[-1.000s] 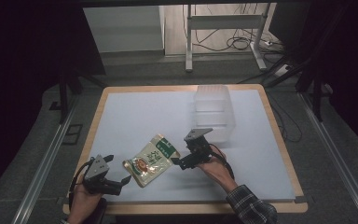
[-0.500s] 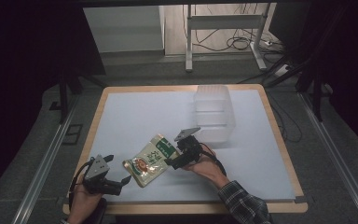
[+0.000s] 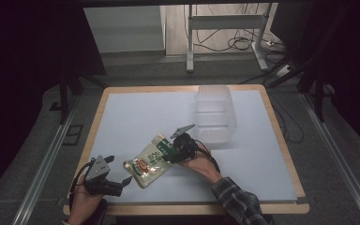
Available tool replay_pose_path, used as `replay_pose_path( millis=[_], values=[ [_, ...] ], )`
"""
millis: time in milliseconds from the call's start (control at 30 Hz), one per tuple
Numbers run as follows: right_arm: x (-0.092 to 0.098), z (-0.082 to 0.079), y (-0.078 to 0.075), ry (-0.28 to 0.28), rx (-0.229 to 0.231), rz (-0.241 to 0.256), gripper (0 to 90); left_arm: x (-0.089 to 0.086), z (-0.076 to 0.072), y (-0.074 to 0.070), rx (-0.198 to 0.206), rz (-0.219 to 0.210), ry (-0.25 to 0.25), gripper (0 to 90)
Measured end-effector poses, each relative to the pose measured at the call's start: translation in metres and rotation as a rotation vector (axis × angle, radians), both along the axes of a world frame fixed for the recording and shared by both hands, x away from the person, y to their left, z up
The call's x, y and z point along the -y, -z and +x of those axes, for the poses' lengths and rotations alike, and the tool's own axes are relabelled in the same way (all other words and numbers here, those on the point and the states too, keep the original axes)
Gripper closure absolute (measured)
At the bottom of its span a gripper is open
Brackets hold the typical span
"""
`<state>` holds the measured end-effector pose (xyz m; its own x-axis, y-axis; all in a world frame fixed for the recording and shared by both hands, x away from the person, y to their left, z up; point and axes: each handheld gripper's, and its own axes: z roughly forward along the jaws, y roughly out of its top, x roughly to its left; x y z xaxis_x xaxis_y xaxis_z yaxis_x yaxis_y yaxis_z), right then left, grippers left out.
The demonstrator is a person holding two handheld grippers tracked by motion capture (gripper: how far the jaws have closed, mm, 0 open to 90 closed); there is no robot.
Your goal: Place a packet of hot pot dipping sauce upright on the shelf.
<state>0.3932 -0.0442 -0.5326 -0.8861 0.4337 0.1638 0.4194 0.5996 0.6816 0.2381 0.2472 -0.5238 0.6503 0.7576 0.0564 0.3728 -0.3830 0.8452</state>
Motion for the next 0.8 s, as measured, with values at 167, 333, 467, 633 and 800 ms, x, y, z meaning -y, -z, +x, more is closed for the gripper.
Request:
replay_pose_path(
  millis=[167, 333, 467, 633, 800],
  values=[
    [-0.011, -0.003, -0.001, -0.051, 0.022, -0.027, 46.6, 0.000, 0.000, 0.000, 0.000, 0.004, 0.001, 0.0],
    [-0.023, -0.006, -0.001, -0.070, 0.062, -0.058, 68.6, 0.000, 0.000, 0.000, 0.002, 0.005, 0.001, 0.0],
    [-0.025, -0.006, -0.002, -0.051, 0.073, -0.065, 84.8, 0.000, 0.000, 0.000, 0.002, 0.005, 0.002, 0.0],
    [-0.027, -0.007, -0.004, -0.019, 0.060, -0.059, 89.2, 0.000, 0.000, -0.001, 0.007, 0.004, -0.003, 0.0],
    [-0.025, -0.007, -0.018, -0.019, 0.048, -0.035, 89.2, -0.001, 0.000, -0.001, 0.010, -0.001, -0.012, 0.0]
  ],
)
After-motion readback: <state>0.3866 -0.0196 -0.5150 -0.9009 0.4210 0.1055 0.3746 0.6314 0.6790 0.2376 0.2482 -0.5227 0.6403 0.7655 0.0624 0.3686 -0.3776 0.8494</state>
